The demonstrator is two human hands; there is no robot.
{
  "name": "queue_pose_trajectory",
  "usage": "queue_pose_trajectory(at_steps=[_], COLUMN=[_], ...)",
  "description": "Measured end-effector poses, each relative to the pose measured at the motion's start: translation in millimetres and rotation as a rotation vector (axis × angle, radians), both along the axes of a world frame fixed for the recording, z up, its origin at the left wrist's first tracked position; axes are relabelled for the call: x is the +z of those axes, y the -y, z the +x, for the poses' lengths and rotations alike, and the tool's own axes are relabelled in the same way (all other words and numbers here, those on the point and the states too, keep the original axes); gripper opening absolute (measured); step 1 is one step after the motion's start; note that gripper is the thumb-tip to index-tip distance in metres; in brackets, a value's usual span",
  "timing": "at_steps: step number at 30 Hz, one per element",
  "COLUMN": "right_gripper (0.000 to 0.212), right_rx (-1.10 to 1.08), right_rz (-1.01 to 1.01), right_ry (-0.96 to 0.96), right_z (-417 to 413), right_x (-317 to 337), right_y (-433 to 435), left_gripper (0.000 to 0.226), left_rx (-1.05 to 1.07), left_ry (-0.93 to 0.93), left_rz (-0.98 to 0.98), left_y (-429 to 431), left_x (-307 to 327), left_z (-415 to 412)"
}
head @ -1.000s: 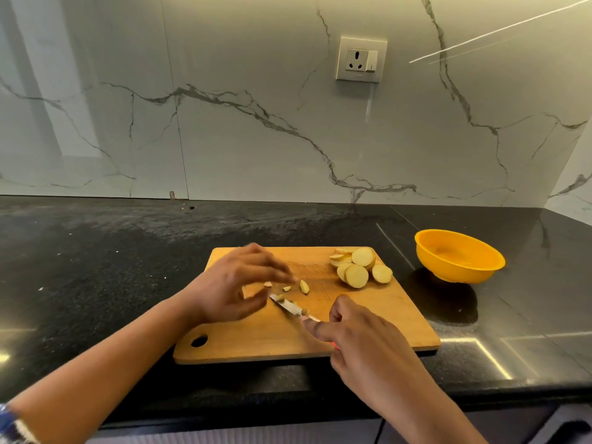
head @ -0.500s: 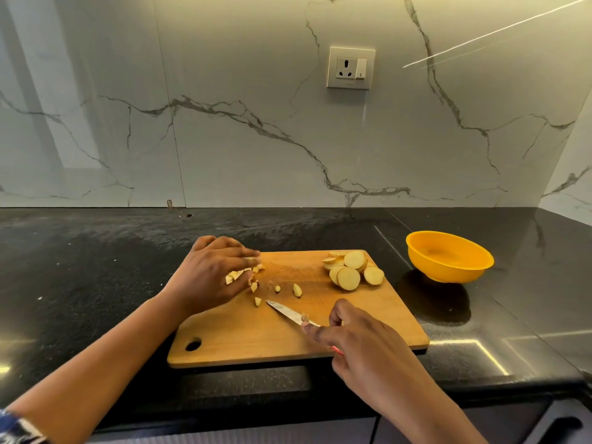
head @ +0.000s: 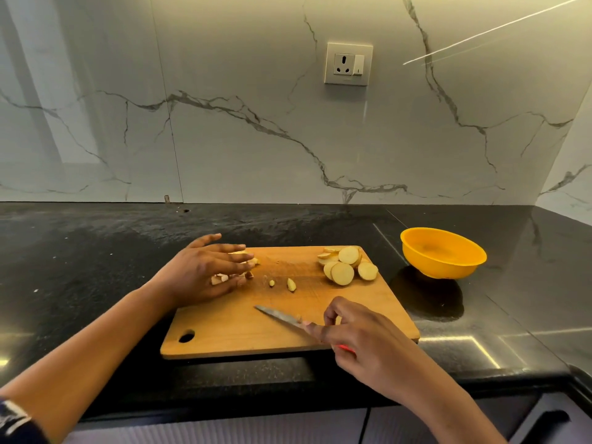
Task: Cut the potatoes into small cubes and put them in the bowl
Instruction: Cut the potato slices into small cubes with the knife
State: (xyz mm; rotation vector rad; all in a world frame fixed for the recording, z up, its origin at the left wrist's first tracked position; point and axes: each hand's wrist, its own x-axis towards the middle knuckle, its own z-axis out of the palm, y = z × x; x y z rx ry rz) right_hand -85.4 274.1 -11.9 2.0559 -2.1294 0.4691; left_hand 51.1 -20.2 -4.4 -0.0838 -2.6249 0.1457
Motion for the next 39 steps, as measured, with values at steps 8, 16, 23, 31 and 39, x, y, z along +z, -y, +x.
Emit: queue_pose_trajectory(at_steps=[8,16,23,31,39], right_gripper=[0.028,0.025,0.02,0.031,0.034], right_rx=[0.063,0.096,0.107,0.056,-0.05], right_rz=[-0.331,-0.458,-0.529,-0.479,-0.471], right_ry=[-0.038,-0.339,-0.423,-0.381,-0.121], right_z=[-20.8,-51.4,-56.0,-55.9,-56.3], right_x=[-19.8,-11.9,-13.1,-14.8,-16.6], right_y=[-10.0,6.4,10.2,11.8,15.0], left_gripper=[0.041,0.027,0.021,0.019,0.044], left_rx=[-0.099,-0.13,-0.118,0.175,0.317], left_ry=[-0.073,0.316,0.306,-0.078,0.137], left_rz=[0.07,0.755,0.923,0.548,0.216], left_y=[-26.0,-72.5,-87.9,-41.7,2.1], left_x=[1.4,25.8,19.2,34.0,8.6], left_z=[-14.6,-30.6,-39.2,-19.3,-2.4])
